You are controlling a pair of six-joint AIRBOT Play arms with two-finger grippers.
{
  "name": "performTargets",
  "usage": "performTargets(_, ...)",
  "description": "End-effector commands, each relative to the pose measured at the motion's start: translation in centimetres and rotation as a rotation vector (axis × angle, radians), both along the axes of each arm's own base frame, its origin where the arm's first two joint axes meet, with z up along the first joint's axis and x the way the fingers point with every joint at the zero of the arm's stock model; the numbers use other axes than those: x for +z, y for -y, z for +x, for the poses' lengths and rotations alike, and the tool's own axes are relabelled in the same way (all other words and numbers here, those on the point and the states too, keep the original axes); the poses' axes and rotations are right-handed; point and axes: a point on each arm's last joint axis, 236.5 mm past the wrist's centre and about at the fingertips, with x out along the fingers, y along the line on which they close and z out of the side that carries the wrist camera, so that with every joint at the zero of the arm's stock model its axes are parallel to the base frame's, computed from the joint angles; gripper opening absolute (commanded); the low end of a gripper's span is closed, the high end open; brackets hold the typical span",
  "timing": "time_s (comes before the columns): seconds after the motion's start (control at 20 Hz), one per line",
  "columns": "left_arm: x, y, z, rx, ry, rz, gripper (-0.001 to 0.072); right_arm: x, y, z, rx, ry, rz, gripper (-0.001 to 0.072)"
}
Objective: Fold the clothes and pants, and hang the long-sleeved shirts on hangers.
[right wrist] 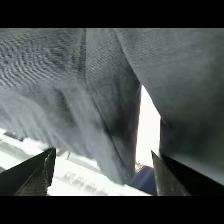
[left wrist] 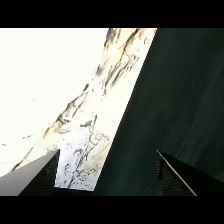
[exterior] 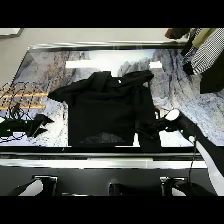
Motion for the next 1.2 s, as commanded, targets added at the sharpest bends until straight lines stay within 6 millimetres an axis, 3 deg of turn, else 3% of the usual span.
performTargets(0.0, -0.3, 0.5, -0.5, -0.001, -0.006, -0.019, 0.0681, -2.0, -1.9, 0.5, -0.054, 0.030, 0.011, 0.0682)
performTargets(0.05, -0.3, 0.5, -0.5, -0.003, -0.008, -0.021, 0.0681, -2.5, -2.2, 0.6, -0.058, 0.024, 0.010, 0.0650)
performTargets(0.1, -0.3, 0.6, -0.6, -0.006, -0.011, -0.023, 0.0681, -2.8, -2.4, 0.8, -0.067, 0.028, 0.008, 0.0513)
performTargets(0.15, -0.4, 0.7, -0.8, -0.011, -0.019, -0.029, 0.0681, -2.7, -2.4, 1.1, -0.077, 0.035, 0.012, 0.0240)
performTargets(0.2, -0.5, 1.0, -1.0, -0.025, -0.026, -0.035, 0.0681, -2.2, -2.5, 1.3, -0.078, 0.048, 0.016, 0.0038)
performTargets(0.5, -2.9, 5.7, -1.6, -0.214, -0.074, -0.039, 0.0680, 2.4, -2.7, 1.5, -0.095, 0.126, 0.058, 0.0030)
performTargets(0.7, -5.5, 9.3, -1.6, -0.306, -0.103, -0.021, 0.0681, 3.6, -2.9, 1.2, -0.090, 0.138, 0.074, 0.0030)
performTargets(0.9, -6.8, 12.0, -2.1, -0.366, -0.122, -0.026, 0.0665, 4.7, -3.0, 1.2, -0.101, 0.156, 0.088, 0.0031)
performTargets(0.95, -7.0, 12.3, -2.2, -0.377, -0.126, -0.024, 0.0574, 4.9, -3.0, 1.4, -0.110, 0.164, 0.090, 0.0031)
performTargets(1.0, -7.0, 12.4, -2.2, -0.381, -0.126, -0.024, 0.0338, 5.1, -2.9, 1.6, -0.120, 0.175, 0.091, 0.0031)
performTargets(1.05, -6.9, 12.4, -2.1, -0.381, -0.122, -0.025, 0.0016, 5.5, -3.0, 2.0, -0.128, 0.189, 0.097, 0.0030)
performTargets(1.15, -4.9, 12.3, -0.4, -0.384, -0.071, -0.025, 0.0017, 8.2, -3.2, 4.1, -0.121, 0.271, 0.106, 0.0030)
